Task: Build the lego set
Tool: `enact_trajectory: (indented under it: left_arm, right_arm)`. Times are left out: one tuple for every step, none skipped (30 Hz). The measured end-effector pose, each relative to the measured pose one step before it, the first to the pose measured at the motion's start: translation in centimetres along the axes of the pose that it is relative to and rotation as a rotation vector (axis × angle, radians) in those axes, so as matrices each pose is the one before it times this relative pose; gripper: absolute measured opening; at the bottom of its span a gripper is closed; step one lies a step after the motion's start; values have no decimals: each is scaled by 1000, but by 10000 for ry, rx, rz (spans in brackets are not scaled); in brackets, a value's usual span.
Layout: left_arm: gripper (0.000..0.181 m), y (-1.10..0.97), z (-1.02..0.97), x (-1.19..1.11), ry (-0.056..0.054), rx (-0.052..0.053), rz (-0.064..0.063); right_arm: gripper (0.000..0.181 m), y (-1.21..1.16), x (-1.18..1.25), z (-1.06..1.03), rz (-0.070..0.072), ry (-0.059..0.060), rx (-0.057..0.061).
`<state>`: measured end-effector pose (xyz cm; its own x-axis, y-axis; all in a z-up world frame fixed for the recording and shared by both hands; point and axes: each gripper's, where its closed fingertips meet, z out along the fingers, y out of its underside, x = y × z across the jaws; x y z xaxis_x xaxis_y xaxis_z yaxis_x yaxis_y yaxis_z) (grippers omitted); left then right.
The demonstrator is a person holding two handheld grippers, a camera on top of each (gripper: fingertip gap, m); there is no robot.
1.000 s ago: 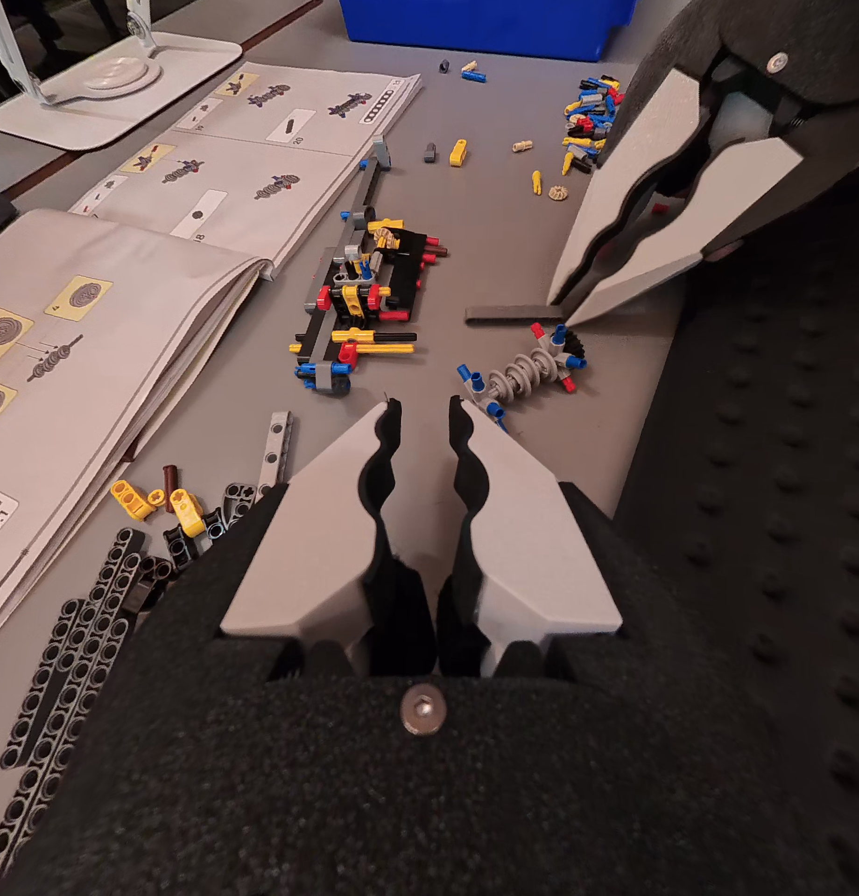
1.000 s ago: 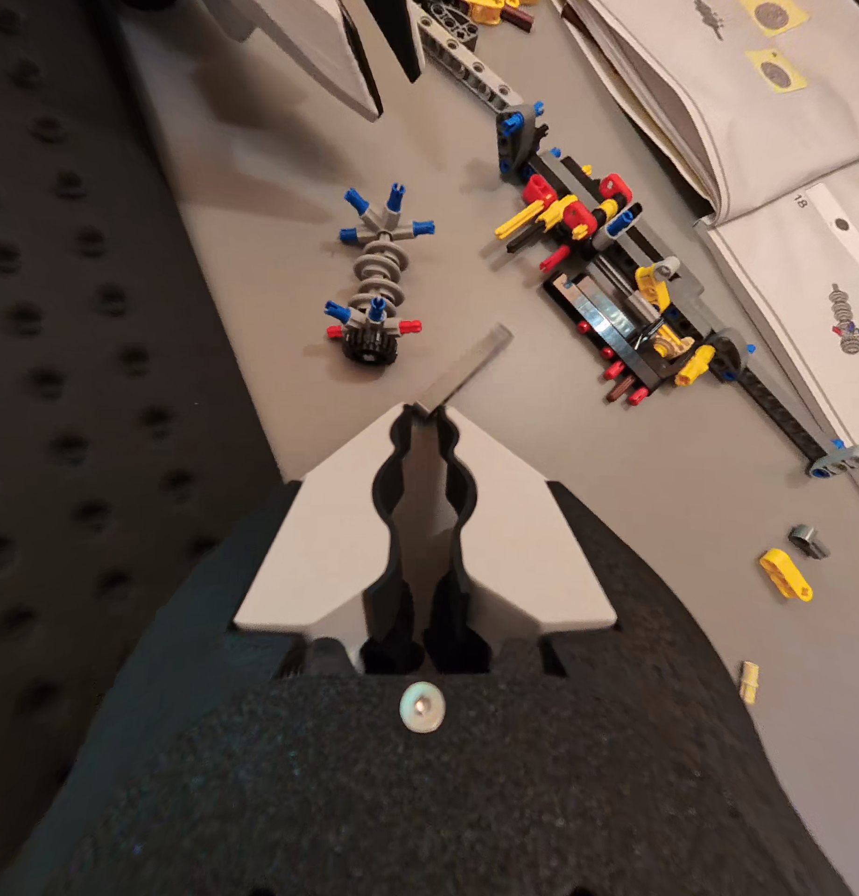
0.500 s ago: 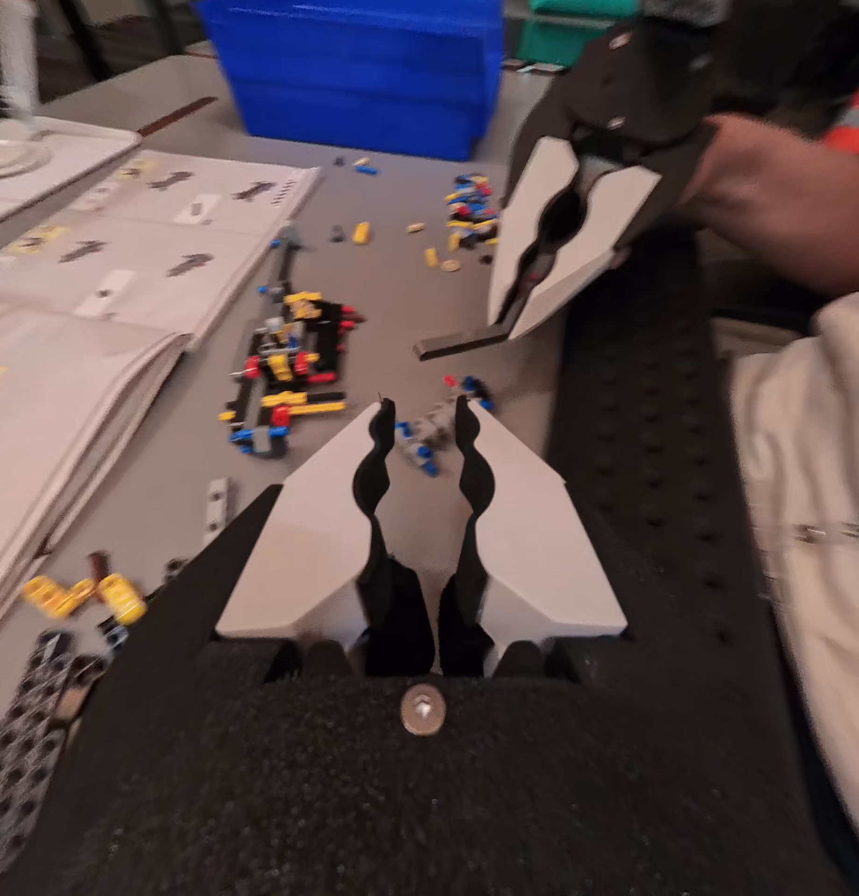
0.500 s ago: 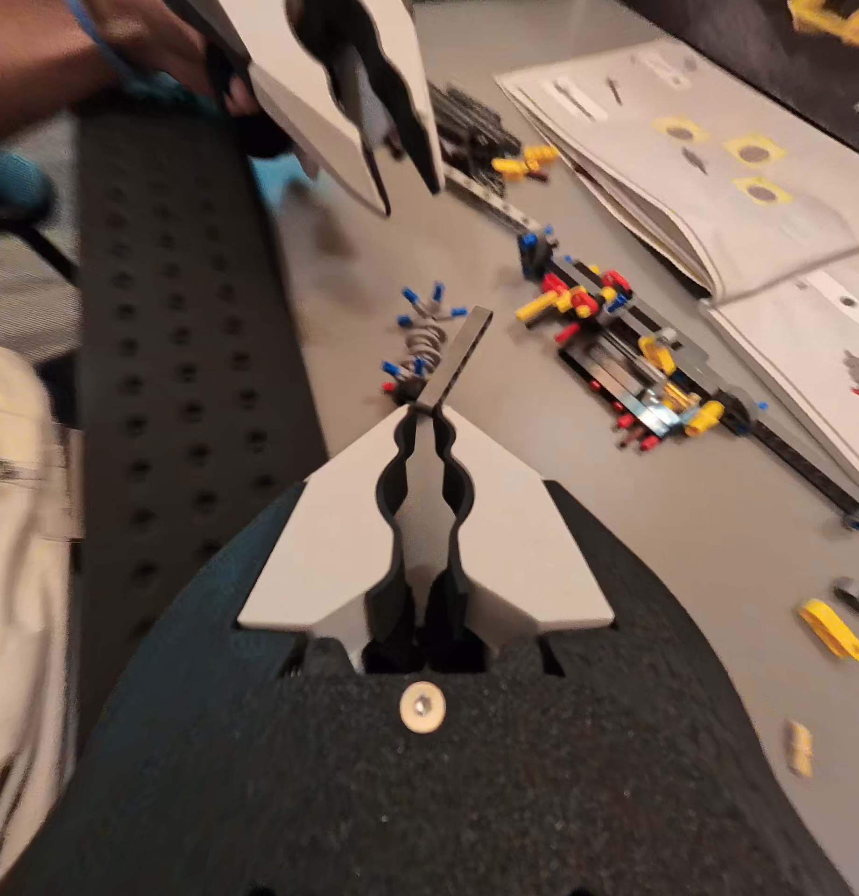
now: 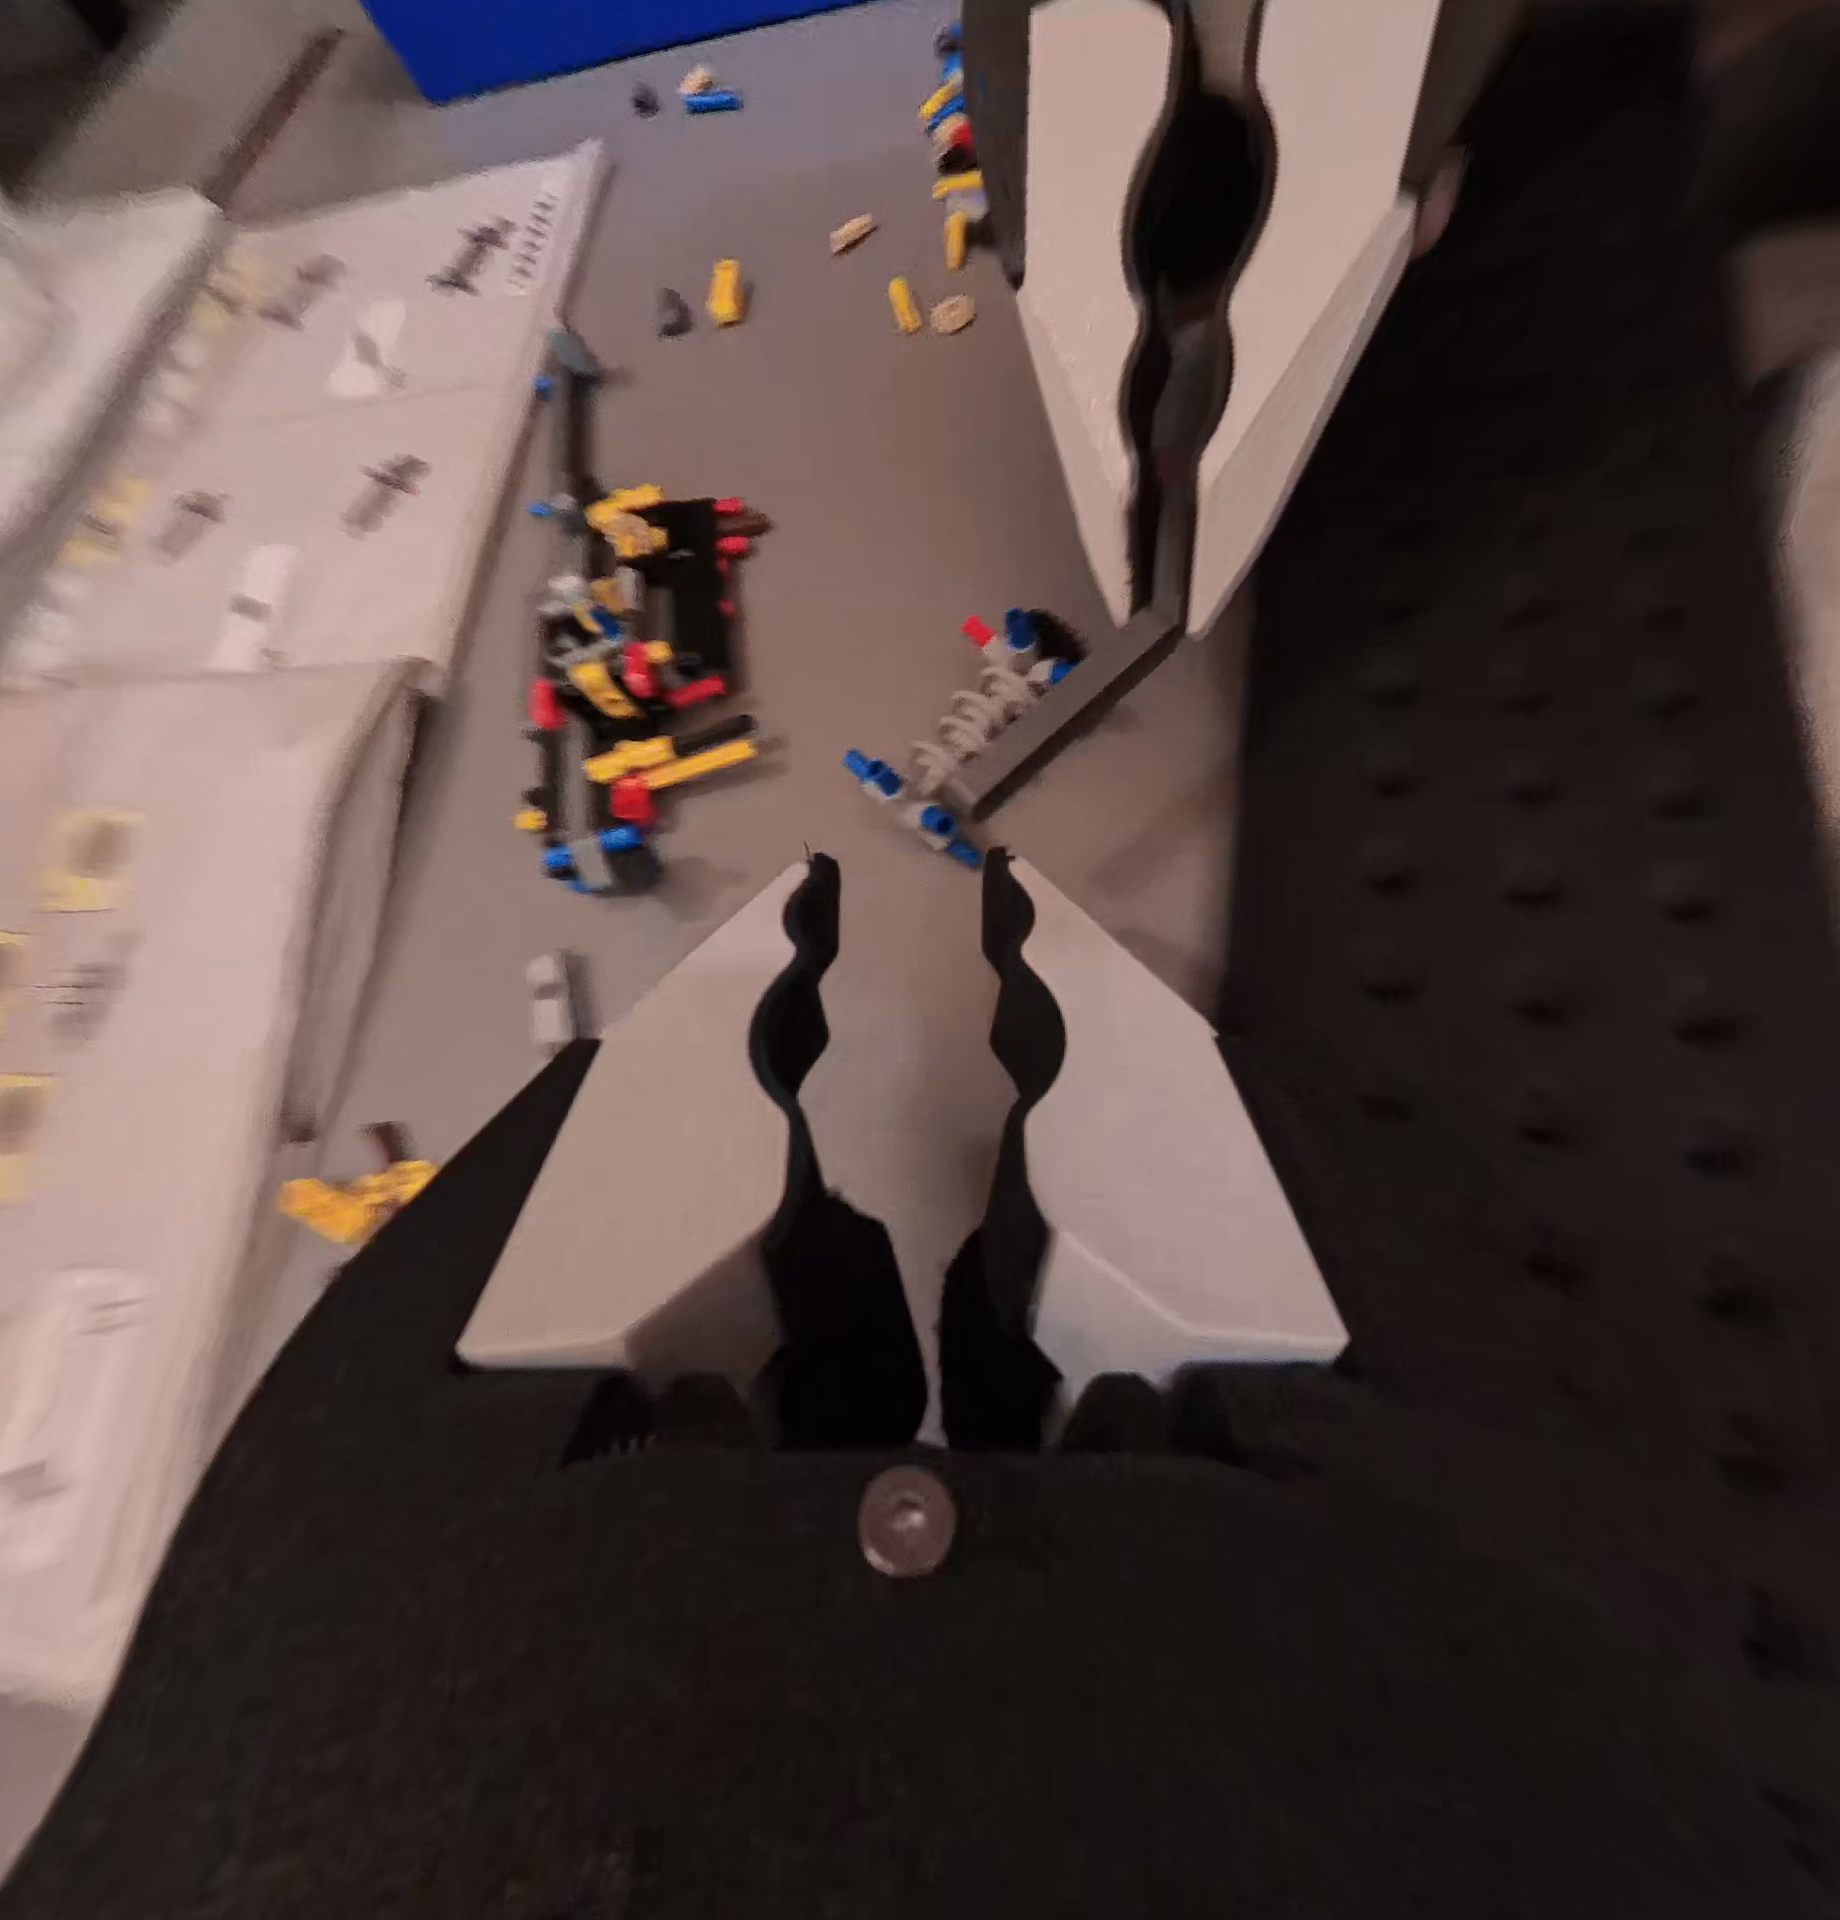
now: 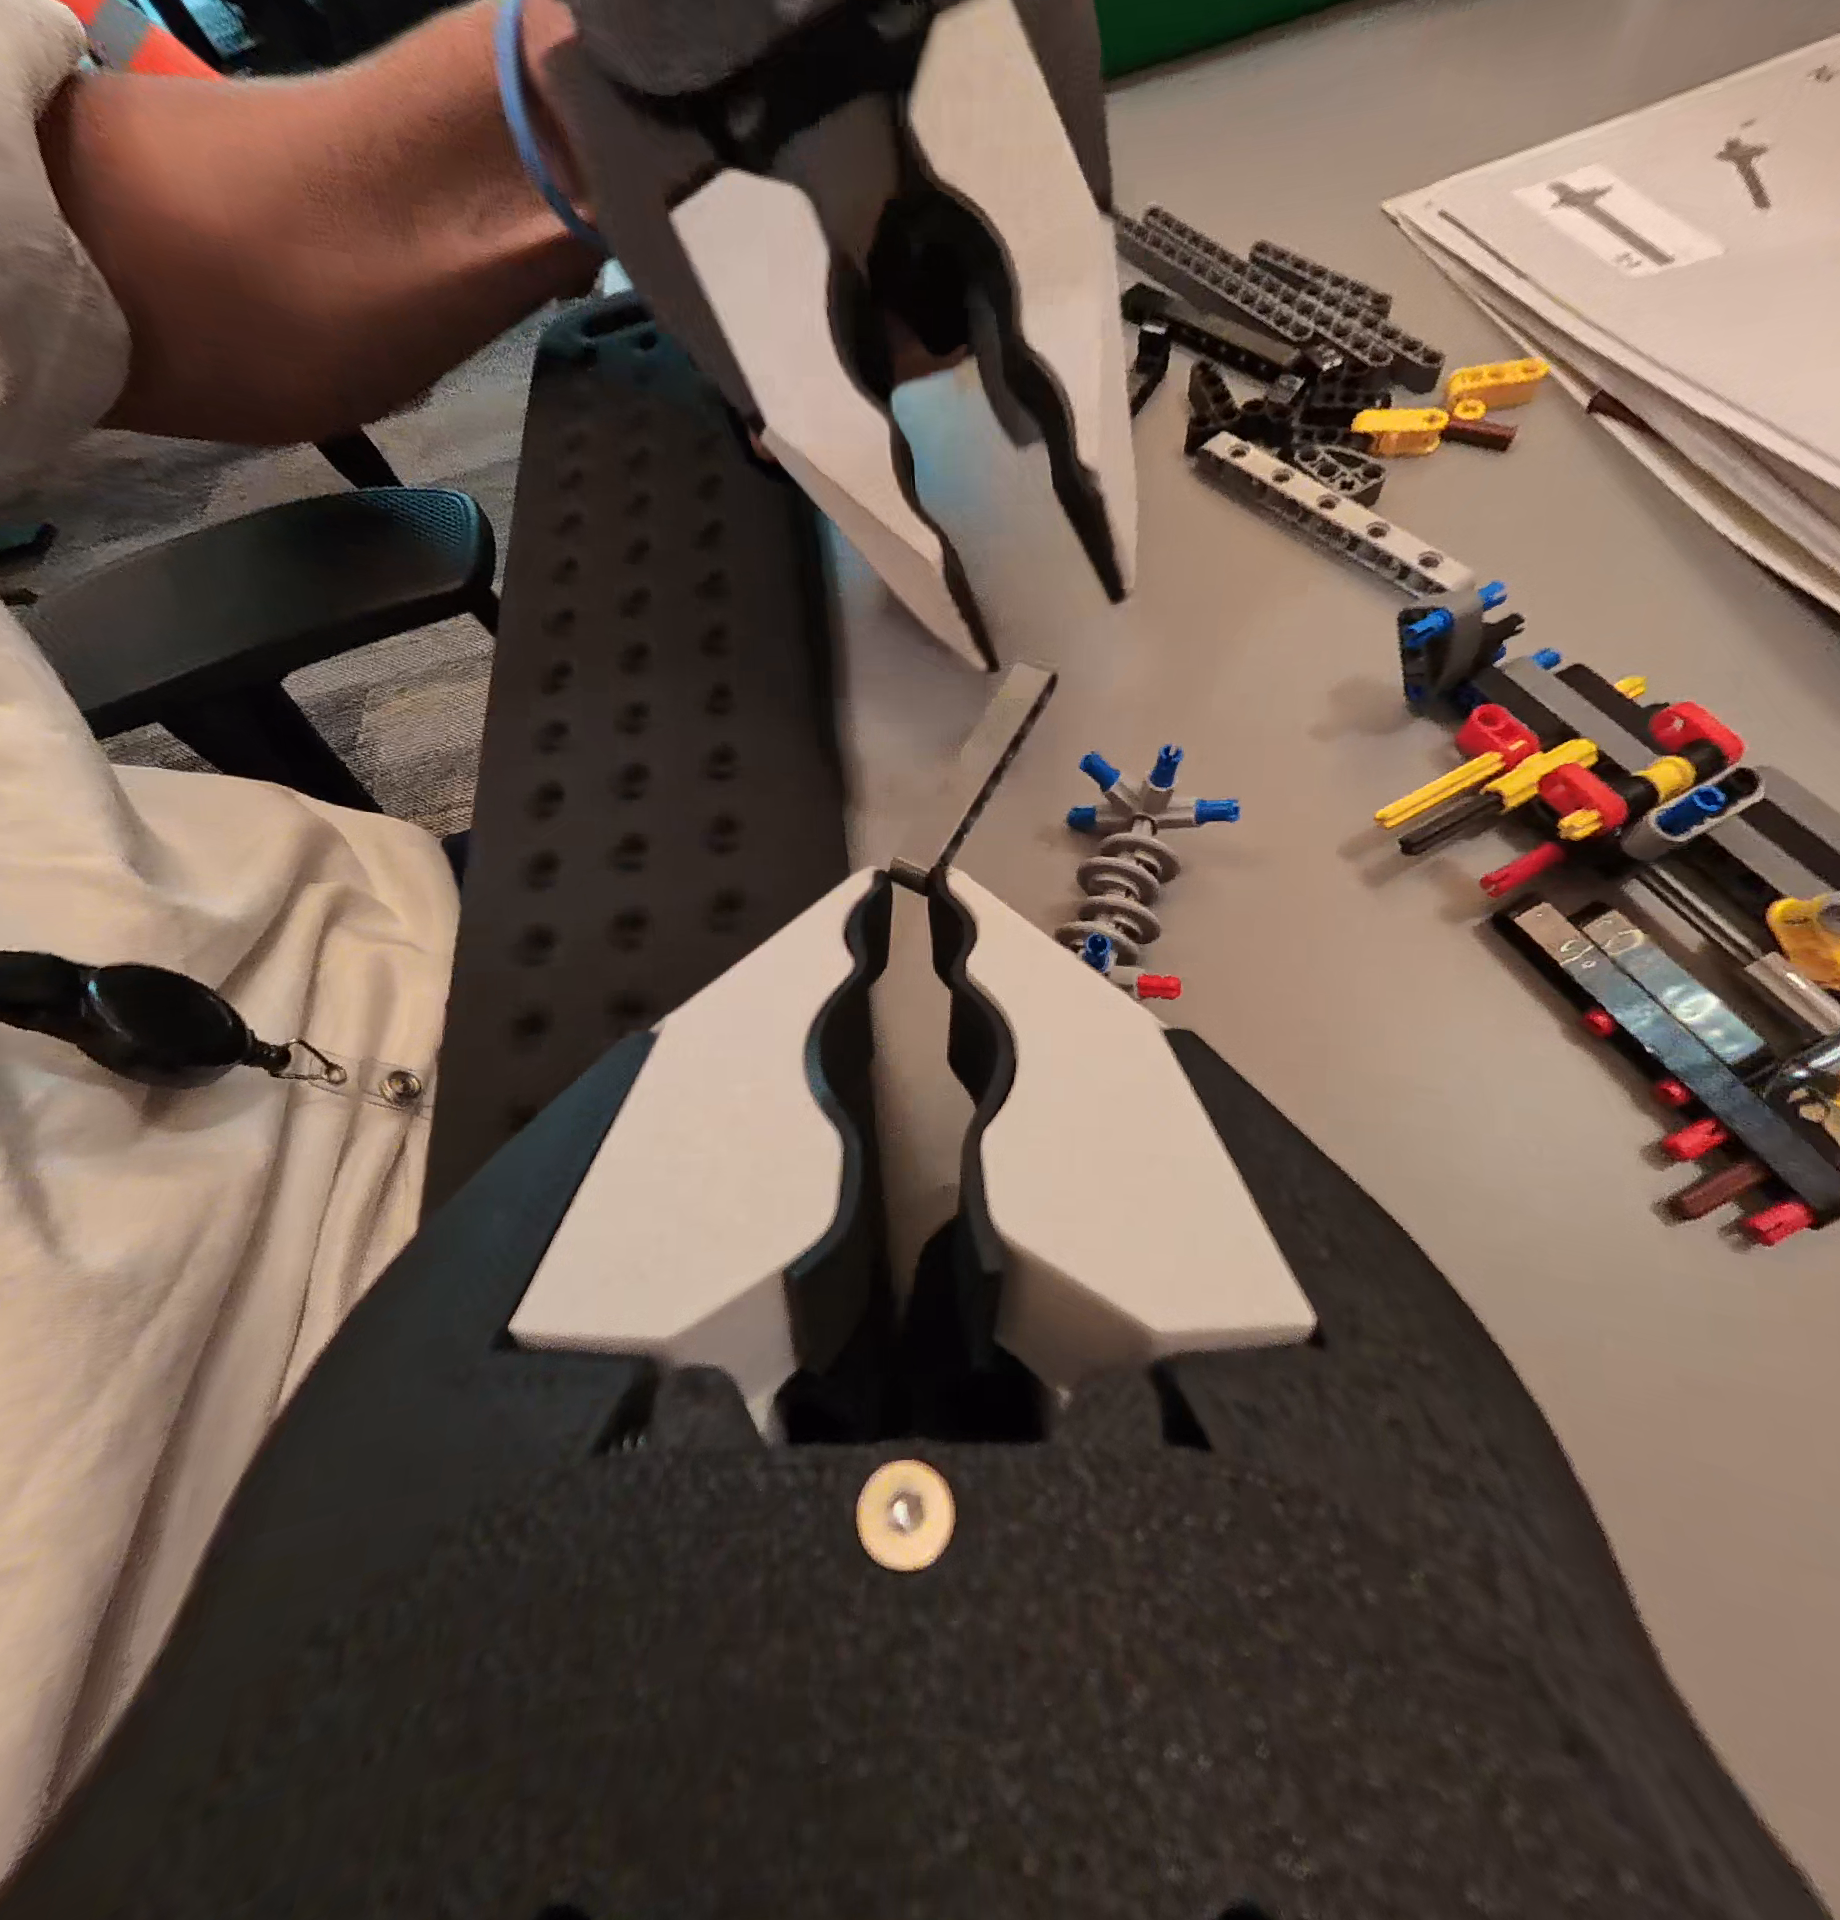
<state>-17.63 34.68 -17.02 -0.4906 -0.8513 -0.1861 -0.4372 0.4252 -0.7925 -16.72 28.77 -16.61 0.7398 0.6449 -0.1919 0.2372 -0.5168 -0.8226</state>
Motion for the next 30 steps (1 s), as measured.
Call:
enact_trajectory:
  left_arm:
    - [27,132,-35,-589,-1108,-343,1203]
    - [27,25,-48,-524,-1196,-321,1433]
    - [26,-305,-135,-333,-1091,-111,1411]
    - [24,-297,-113,232,-551,-61,1120]
    - [23,-77,-5,576,-71,-192,675]
    - [24,-184,0,273,-122,-105,329]
    - [24,-357,-62,258,-51,66,221]
    - [23,-349,-9,290,24,52,107]
    - [24,-191,111,224,-13,-67,54]
    - [23,-122,100,149,-87,-69,146]
    - [17,-163,42,21,-189,17,190]
    - [14,-100,48,-262,-327,2,95]
    - [9,2,85,-21,-115,-47,-8]
    - [8,51,106,107,4,-73,-69]
    - [8,5,89,-46,-82,-34,-82]
    - [8,1,73,119,21,-16,-20]
    - [7,24,48,178,61,-22,47]
    - [7,-26,-4,83,1,5,100]
    - [7,-31,-25,201,93,18,111]
    - [6,40,-23,75,52,-37,66]
    - [6,80,-37,-59,-23,-47,50]
    - [6,125,-14,-85,-46,-68,39]
    - [6,207,51,-228,-168,-124,27]
    - [6,212,97,5,-67,-133,65]
    - [6,142,124,264,41,-88,81]
    - [6,112,122,118,-51,-81,3]
    - [6,15,79,24,-64,-13,-71]
    - [6,-65,27,-49,-42,52,-109]
    - [6,-60,36,-31,0,50,-110]
    - [6,-32,51,127,99,34,-26]
  right_arm:
    - [6,140,60,110,111,-21,-100]
    - [6,143,130,102,105,21,-103]
    - [6,79,40,78,79,-38,-66]
    - [6,21,83,72,99,-25,-38]
    - [6,-70,61,61,124,-50,16]
    - [6,-99,-57,51,89,-116,41]
    - [6,-129,-30,42,56,-74,56]
    - [6,-58,30,29,65,-37,23]
    - [6,-41,-111,27,50,-115,18]
    - [6,-91,-64,3,33,-77,56]
    - [6,-112,18,-33,53,-33,77]
    - [6,-46,-64,-46,68,-95,48]
    - [6,-43,-77,-49,67,-107,55]
    - [6,-11,34,-38,77,-45,27]
    - [6,53,40,0,76,-34,-11]
    - [6,-1,2,-4,47,-42,15]
    - [6,20,-15,-11,29,-34,-12]
    - [6,39,22,-16,-29,55,-49]
    - [7,10,-63,-66,-146,100,-59]
    - [11,-206,-202,-138,-168,84,29]
    - [18,-526,-194,-195,-64,108,192]
    - [27,-736,14,-230,16,192,280]
    - [37,-730,392,-220,99,365,281]
    - [47,-505,835,-122,217,531,146]
    - [57,-140,948,59,281,553,-72]
    - [60,101,822,252,320,475,-187]
    - [61,56,585,350,462,300,-102]
    - [64,-21,5,384,432,-106,-27]
    - [65,92,-242,372,316,-279,-63]
    - [65,266,98,357,208,-115,-183]
